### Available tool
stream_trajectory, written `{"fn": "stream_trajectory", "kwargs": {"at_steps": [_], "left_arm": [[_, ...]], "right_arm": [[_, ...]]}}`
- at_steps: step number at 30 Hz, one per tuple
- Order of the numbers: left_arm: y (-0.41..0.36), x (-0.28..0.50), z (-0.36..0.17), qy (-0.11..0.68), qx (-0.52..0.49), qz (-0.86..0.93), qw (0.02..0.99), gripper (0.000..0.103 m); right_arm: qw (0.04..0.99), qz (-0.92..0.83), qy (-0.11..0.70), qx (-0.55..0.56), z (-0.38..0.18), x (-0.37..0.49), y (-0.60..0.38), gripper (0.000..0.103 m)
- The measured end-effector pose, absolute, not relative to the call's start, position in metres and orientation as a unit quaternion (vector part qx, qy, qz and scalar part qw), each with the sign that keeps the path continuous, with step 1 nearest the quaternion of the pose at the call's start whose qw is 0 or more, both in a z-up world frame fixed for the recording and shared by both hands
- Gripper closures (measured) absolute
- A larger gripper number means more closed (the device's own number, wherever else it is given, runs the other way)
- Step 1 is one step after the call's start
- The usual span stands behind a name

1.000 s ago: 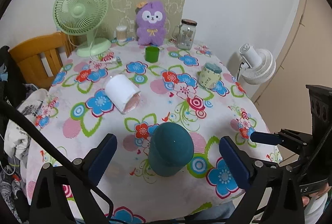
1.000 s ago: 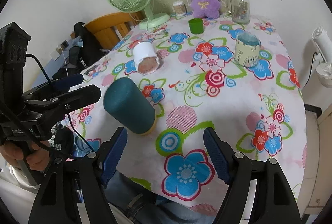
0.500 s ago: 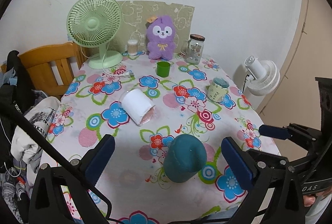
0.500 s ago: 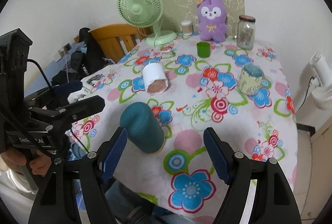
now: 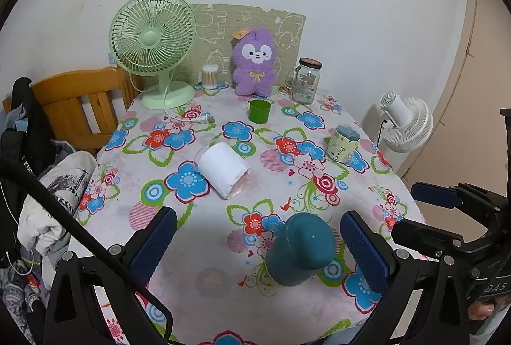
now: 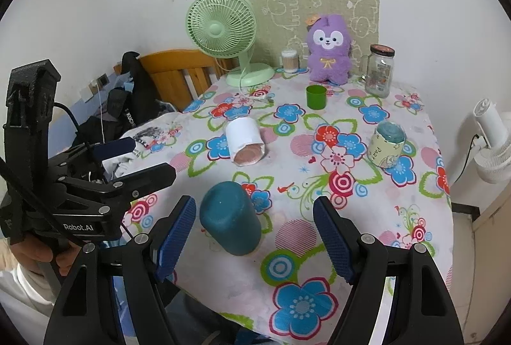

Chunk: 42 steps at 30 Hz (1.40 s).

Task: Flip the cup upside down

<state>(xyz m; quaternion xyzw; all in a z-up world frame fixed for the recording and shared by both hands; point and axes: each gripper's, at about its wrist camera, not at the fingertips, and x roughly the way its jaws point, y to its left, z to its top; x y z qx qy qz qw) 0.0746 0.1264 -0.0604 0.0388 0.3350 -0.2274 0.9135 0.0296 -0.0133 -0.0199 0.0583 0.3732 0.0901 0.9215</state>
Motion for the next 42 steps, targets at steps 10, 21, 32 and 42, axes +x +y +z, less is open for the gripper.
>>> {"fn": "stream_trajectory", "kwargs": {"at_steps": [10, 21, 32, 42], "left_arm": [[0.134, 0.081, -0.065, 0.338, 0.033, -0.229, 0.912, 0.0], [0.138, 0.083, -0.065, 0.34, 0.029, -0.231, 0.911, 0.0], [0.139, 0.082, -0.064, 0.337, 0.026, -0.228, 0.913, 0.0], [0.143, 0.077, -0.053, 0.318, 0.018, -0.224, 0.921, 0.0]], "right_arm": [[0.92, 0.086, 0.375, 0.072, -0.022, 0.035, -0.01, 0.025], [0.92, 0.089, 0.376, 0.067, -0.021, 0.037, -0.004, 0.025], [0.922, 0.086, 0.373, 0.063, -0.019, 0.037, -0.001, 0.025], [0.933, 0.08, 0.348, 0.041, -0.007, 0.032, 0.006, 0.025]]}}
